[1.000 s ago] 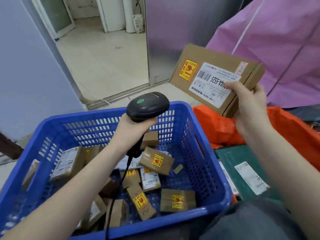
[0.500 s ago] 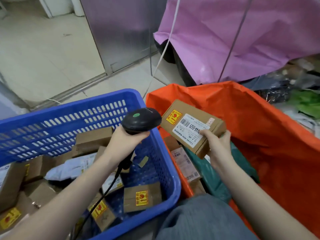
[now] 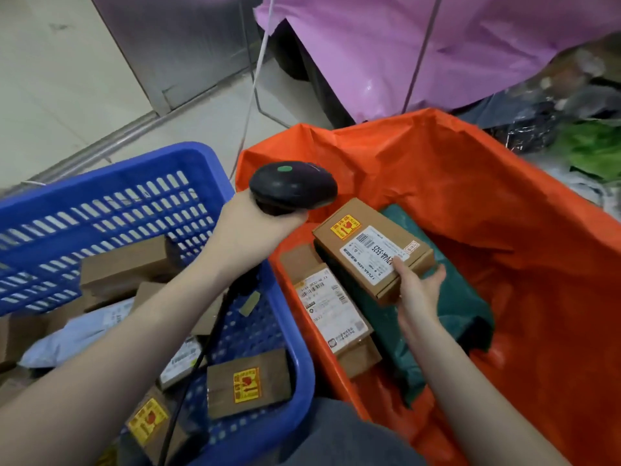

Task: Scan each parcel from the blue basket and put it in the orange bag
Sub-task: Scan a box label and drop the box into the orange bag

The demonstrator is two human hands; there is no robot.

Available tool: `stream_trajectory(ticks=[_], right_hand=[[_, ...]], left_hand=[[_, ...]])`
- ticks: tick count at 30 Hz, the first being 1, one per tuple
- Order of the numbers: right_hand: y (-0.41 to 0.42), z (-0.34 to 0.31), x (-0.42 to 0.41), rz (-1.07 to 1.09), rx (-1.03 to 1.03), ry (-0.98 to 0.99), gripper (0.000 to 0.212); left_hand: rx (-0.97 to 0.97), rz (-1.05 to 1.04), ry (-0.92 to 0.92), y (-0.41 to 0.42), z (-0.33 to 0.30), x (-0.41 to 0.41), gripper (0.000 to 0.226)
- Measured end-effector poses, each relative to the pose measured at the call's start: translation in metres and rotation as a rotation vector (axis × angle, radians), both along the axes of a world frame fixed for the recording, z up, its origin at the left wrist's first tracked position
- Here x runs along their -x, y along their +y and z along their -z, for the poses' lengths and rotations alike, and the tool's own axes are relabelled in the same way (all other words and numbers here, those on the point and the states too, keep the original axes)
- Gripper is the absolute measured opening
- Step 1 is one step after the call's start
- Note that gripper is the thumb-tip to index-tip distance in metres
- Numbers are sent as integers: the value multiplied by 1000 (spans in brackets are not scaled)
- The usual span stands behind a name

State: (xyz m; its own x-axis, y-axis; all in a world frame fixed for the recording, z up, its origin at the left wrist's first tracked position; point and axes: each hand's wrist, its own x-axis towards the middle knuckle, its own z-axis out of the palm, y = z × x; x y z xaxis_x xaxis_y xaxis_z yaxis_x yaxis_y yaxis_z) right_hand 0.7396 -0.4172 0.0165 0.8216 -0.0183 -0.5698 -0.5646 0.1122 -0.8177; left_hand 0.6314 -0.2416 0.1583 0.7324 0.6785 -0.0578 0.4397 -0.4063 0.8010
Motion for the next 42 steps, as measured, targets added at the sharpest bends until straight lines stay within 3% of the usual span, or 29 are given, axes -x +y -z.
stream_trajectory(ticks=[4, 8, 10, 13, 19, 26, 33, 38, 42], right_hand=[[-11, 20, -3, -51, 113, 17, 97], [-16, 35, 8, -207, 190, 81, 75], [-15, 37, 11, -278, 339, 81, 81], [-11, 28, 10, -343, 512, 16, 86], [-5, -4, 1, -455, 586, -222, 83], [3, -59, -1, -452, 566, -423, 82], [28, -134, 19, -468, 429, -658, 61], [65, -193, 56, -608, 292, -849, 45], [98, -226, 88, -846, 305, -1017, 44]], left_hand=[[-132, 89, 160, -8, 8, -14, 28], [-125, 33, 183, -3, 10, -14, 28], [-109, 24, 185, 0, 9, -14, 25], [-100, 27, 198, -1, 9, -13, 26], [-84, 54, 190, -6, 5, -12, 26], [-81, 66, 130, -13, -19, 1, 23], [-94, 21, 71, -4, -63, 44, 23], [-33, -19, -19, 15, -94, 100, 33], [-38, -77, -53, 42, -107, 153, 28]])
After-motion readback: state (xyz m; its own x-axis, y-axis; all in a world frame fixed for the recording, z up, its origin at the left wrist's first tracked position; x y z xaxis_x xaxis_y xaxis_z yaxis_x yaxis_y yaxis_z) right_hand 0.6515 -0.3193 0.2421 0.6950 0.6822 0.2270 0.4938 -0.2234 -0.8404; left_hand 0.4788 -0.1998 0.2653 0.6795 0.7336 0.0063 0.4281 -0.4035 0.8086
